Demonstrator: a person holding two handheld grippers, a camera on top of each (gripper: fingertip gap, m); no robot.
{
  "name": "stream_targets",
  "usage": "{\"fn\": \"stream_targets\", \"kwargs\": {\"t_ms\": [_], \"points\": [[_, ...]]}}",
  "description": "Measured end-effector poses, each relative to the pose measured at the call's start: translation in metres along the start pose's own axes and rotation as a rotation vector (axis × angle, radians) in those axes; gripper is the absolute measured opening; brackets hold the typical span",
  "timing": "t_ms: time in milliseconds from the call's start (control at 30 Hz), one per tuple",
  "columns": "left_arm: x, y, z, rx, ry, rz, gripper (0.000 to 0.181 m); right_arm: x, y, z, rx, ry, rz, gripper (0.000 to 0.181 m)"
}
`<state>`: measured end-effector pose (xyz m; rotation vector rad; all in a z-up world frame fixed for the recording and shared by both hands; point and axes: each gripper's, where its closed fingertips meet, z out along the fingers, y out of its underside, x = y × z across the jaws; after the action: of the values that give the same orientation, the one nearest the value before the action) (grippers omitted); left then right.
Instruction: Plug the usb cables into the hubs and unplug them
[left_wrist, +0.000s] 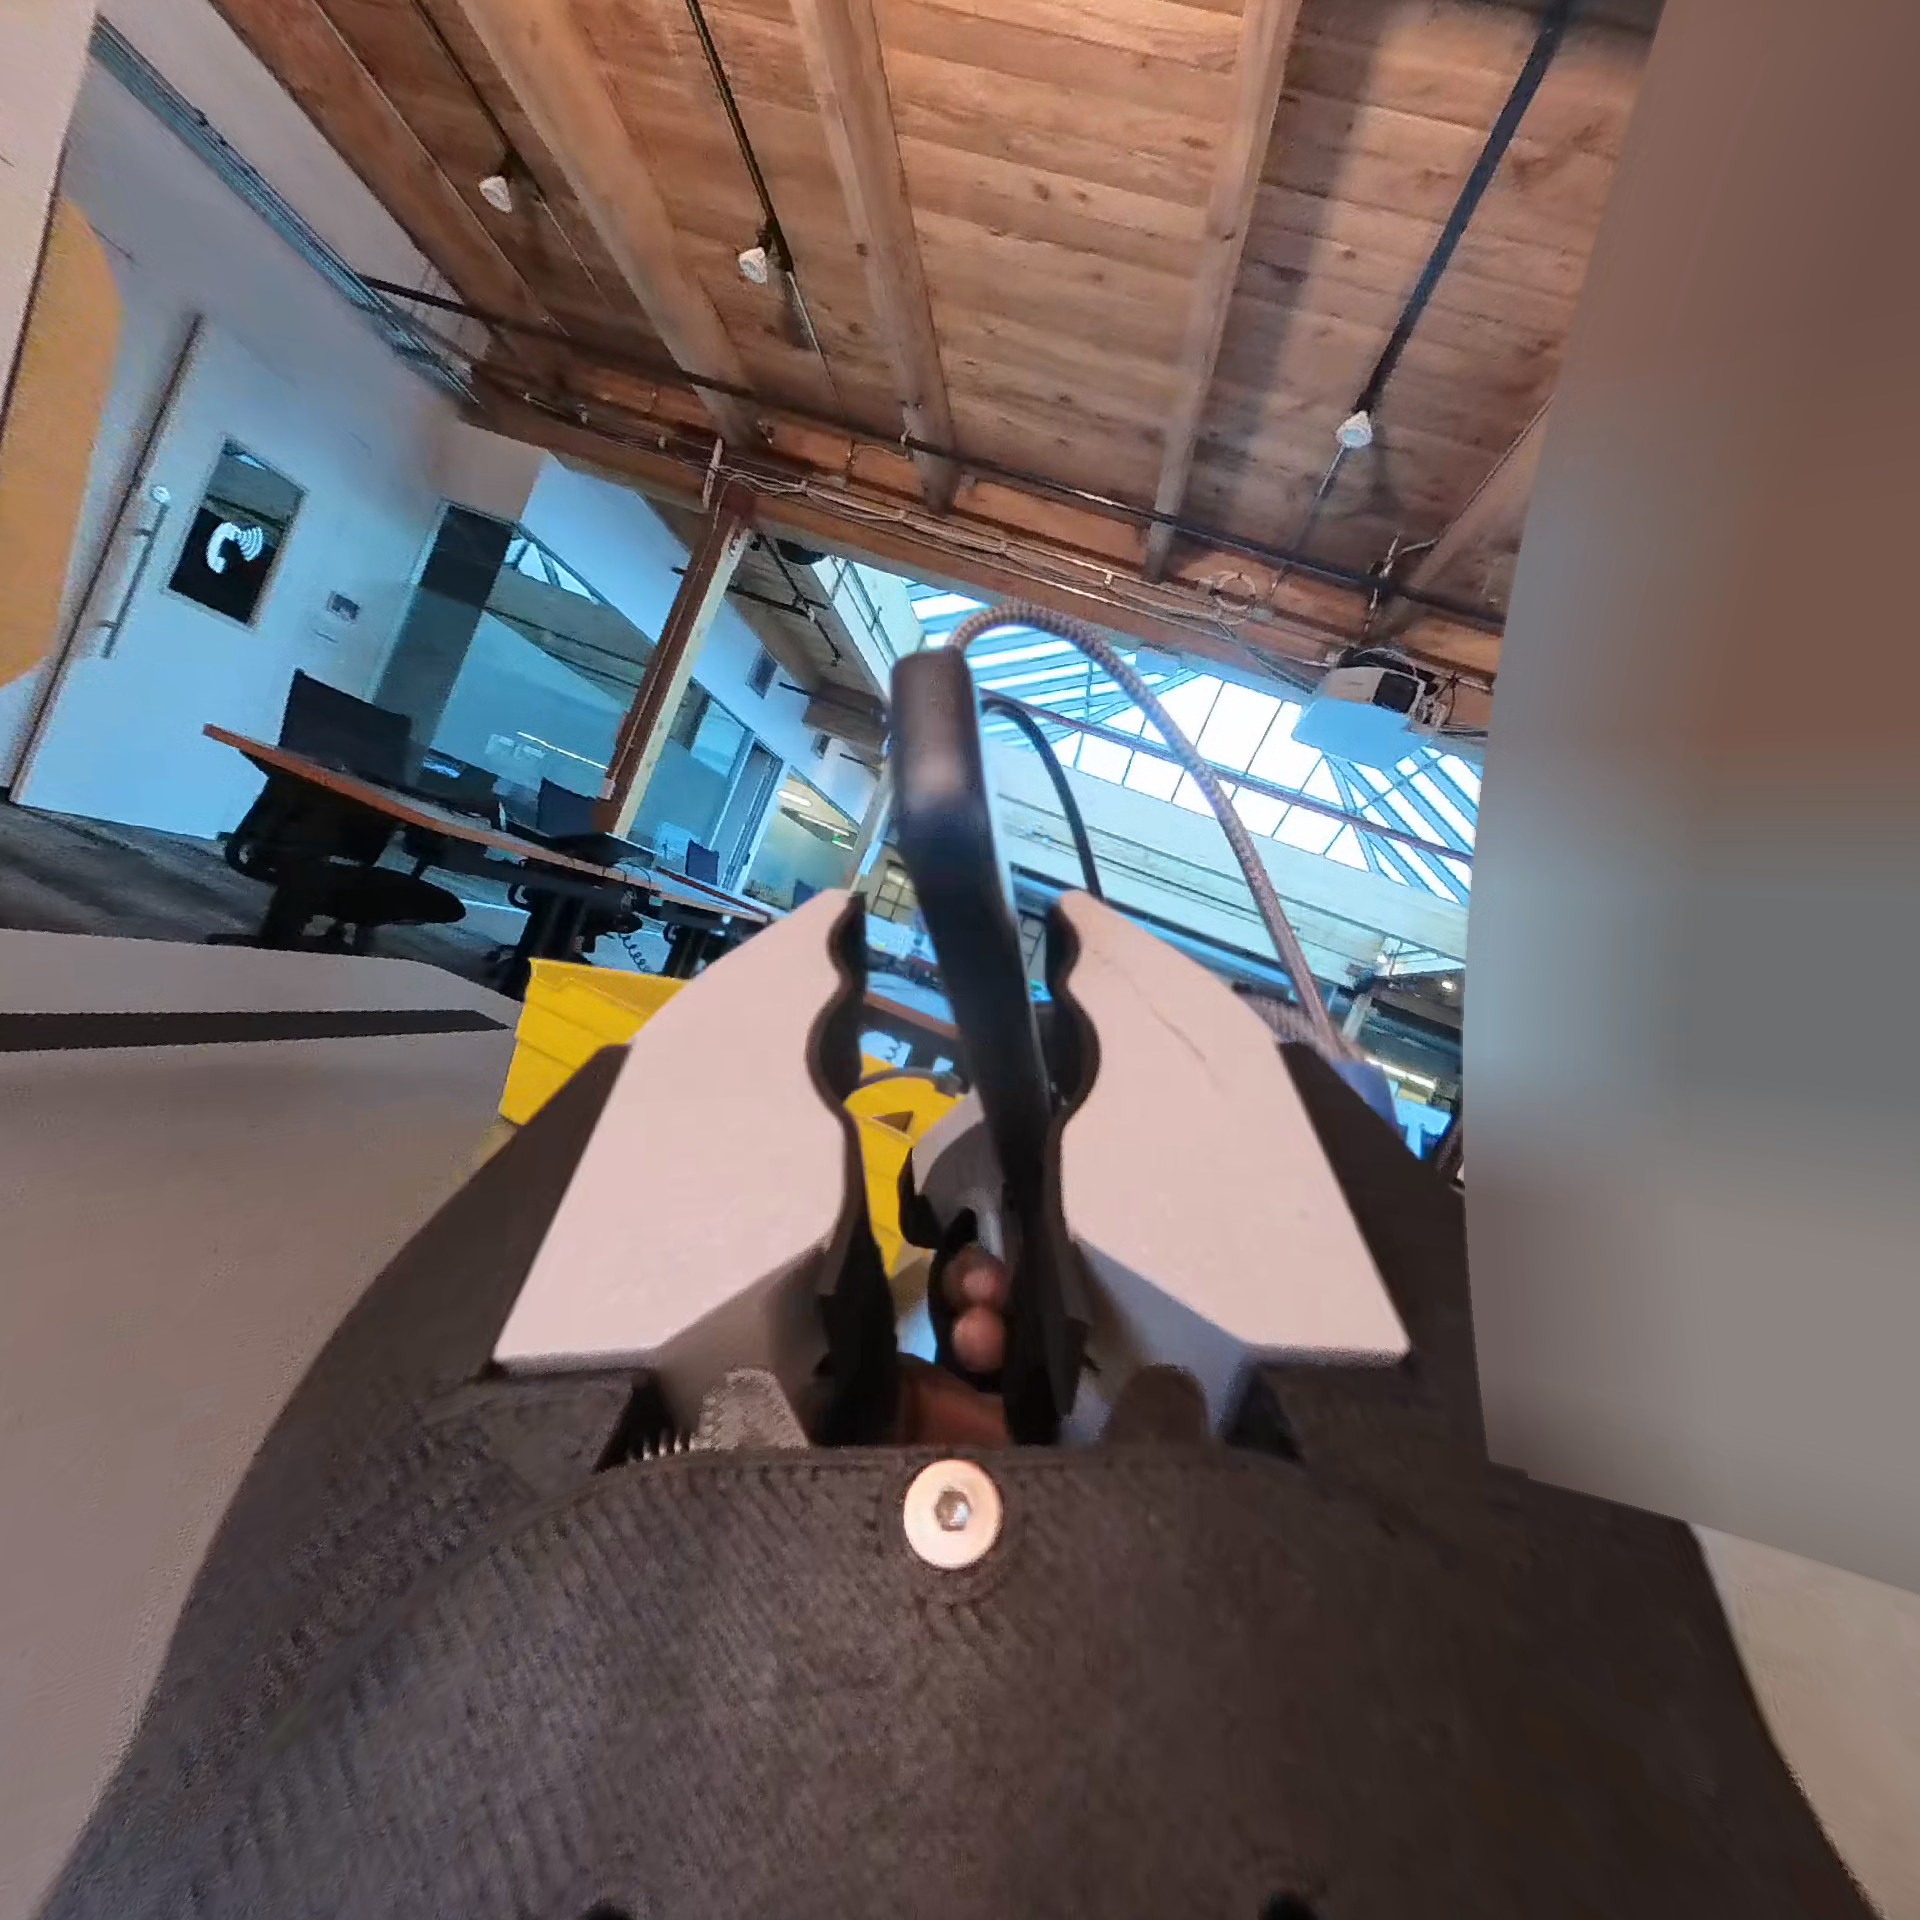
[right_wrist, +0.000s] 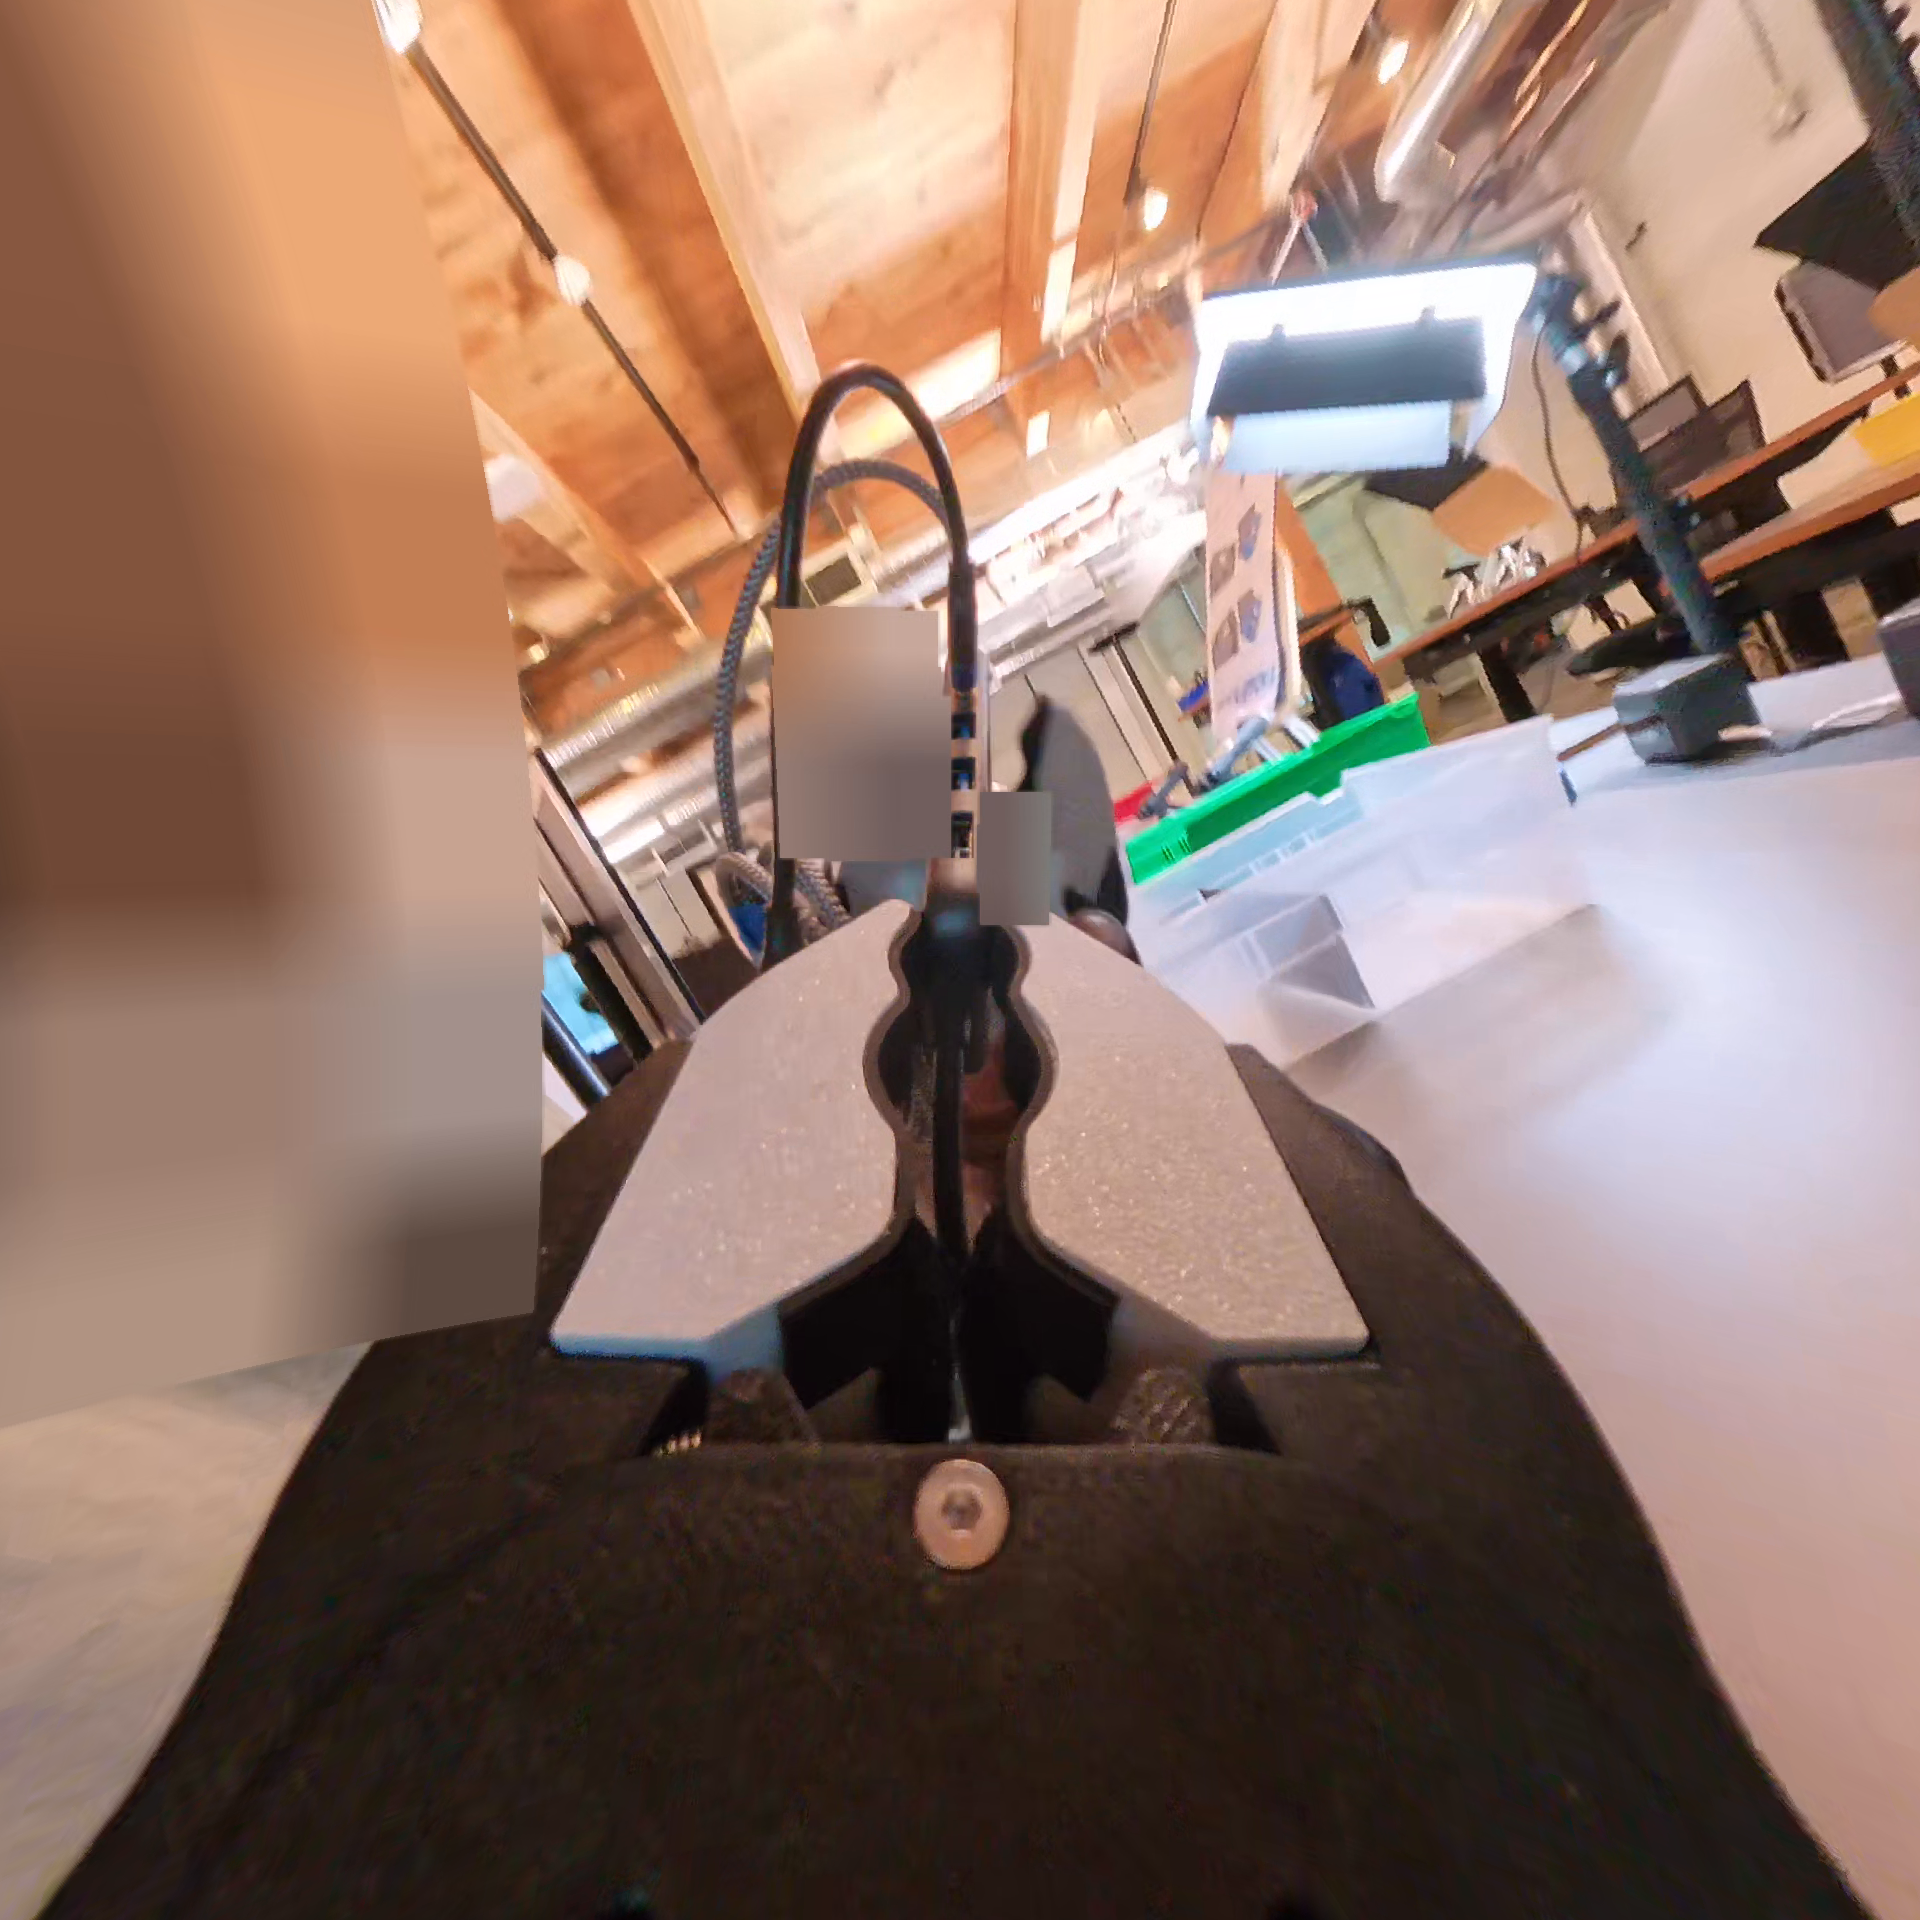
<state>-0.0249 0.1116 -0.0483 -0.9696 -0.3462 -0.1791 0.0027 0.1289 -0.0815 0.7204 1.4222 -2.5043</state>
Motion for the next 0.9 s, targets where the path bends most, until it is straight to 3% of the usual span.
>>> {"fn": "stream_targets", "kwargs": {"t_ms": [33, 133, 200, 267, 333, 400, 500, 633, 800, 900], "points": [[0.001, 0.001, -0.001, -0.011, 0.016, 0.003, 0.019, 0.001, 0.007, 0.003, -0.031, 0.009, -0.027, 0.013], [0.009, 0.002, -0.008, -0.07, 0.087, -0.075, 0.012, 0.0, 0.015, 0.004, -0.107, 0.001, -0.136, 0.013], [0.007, 0.002, -0.015, -0.112, 0.079, -0.051, 0.013, -0.002, 0.0, -0.002, -0.095, -0.012, -0.21, 0.03], [0.006, 0.005, -0.021, -0.196, 0.089, -0.036, 0.012, -0.007, -0.027, -0.009, -0.03, -0.034, -0.248, 0.025], [0.008, 0.012, -0.025, -0.293, 0.11, -0.042, 0.013, -0.002, -0.035, -0.01, -0.08, -0.022, -0.293, 0.02], [0.011, 0.024, -0.027, -0.39, 0.125, -0.045, 0.013, 0.01, -0.019, -0.004, -0.23, 0.011, -0.351, 0.021], [0.013, 0.043, -0.028, -0.499, 0.136, -0.066, 0.012, 0.004, 0.005, 0.013, -0.353, -0.075, -0.368, 0.02], [0.013, 0.054, -0.032, -0.568, 0.132, -0.073, 0.012, 0.0, 0.016, 0.021, -0.394, -0.128, -0.384, 0.006], [0.012, 0.06, -0.037, -0.624, 0.132, -0.078, 0.012, -0.003, 0.017, 0.021, -0.399, -0.144, -0.343, 0.012], [0.011, 0.064, -0.037, -0.646, 0.127, -0.079, 0.012, -0.001, 0.016, 0.021, -0.394, -0.136, -0.33, 0.006]]}}
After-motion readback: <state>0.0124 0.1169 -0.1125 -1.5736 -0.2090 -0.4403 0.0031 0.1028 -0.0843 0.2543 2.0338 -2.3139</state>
